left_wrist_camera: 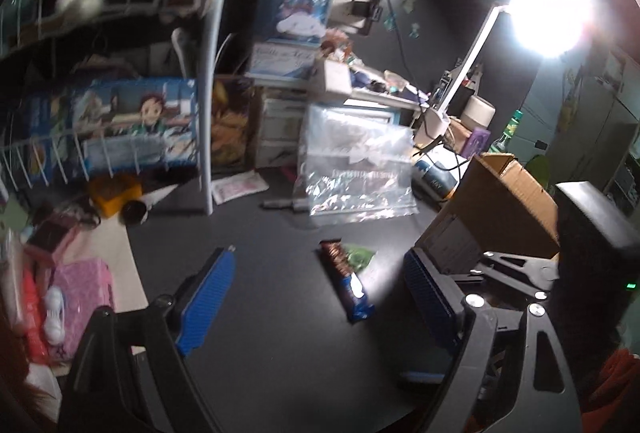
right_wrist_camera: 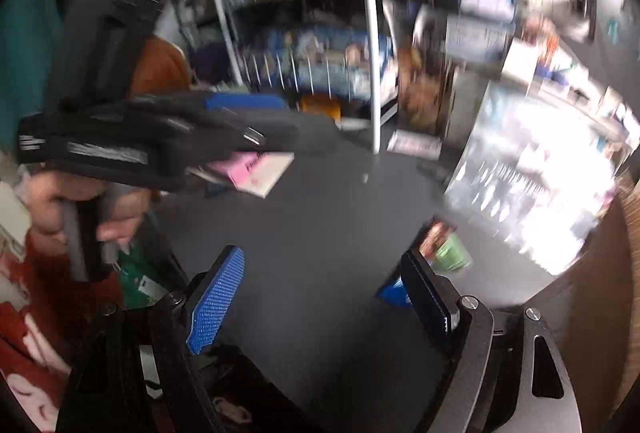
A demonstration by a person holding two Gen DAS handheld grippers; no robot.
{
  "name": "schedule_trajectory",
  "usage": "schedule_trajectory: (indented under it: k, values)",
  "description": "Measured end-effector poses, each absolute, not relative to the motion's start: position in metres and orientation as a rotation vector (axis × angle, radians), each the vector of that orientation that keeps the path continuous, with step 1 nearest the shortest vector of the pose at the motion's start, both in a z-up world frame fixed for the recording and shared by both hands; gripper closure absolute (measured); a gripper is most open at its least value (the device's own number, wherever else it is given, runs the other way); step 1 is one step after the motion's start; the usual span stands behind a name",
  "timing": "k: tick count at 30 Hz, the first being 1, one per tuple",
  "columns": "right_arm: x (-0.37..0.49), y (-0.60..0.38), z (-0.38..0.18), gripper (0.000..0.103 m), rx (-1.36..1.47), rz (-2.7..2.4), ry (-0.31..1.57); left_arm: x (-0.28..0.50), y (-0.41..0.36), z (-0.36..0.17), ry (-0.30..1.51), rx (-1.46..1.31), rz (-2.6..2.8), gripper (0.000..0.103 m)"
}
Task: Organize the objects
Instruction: 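Move the right gripper to the desk and grasp the blue snack packet, then lift the blue packet with the brown chocolate bar in the right gripper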
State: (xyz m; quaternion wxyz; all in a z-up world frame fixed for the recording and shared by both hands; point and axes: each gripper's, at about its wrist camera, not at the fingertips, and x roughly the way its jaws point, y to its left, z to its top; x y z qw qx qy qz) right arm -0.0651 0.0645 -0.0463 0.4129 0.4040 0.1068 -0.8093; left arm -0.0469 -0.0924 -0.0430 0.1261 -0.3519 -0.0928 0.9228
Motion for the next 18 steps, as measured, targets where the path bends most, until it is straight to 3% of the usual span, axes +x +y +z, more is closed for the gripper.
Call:
schedule_trajectory:
  k: [5, 8, 18]
  values:
    - [-0.091, 0.062, -0.091, 0.037, 1.131, -2.148, 0.268, -0.044, -0.107, -0.067, -0.293, -1.089, 2.689, 0.019]
    - [-0.105, 0.062, -0.109, 0.049, 1.169, -2.203, 0.275, -0.046, -0.110, -0.078, -0.305, -1.123, 2.674, 0.019]
    - [-0.137, 0.061, -0.132, 0.075, 1.204, -2.249, 0.359, -0.059, -0.115, -0.094, -0.339, -1.168, 2.639, 0.019]
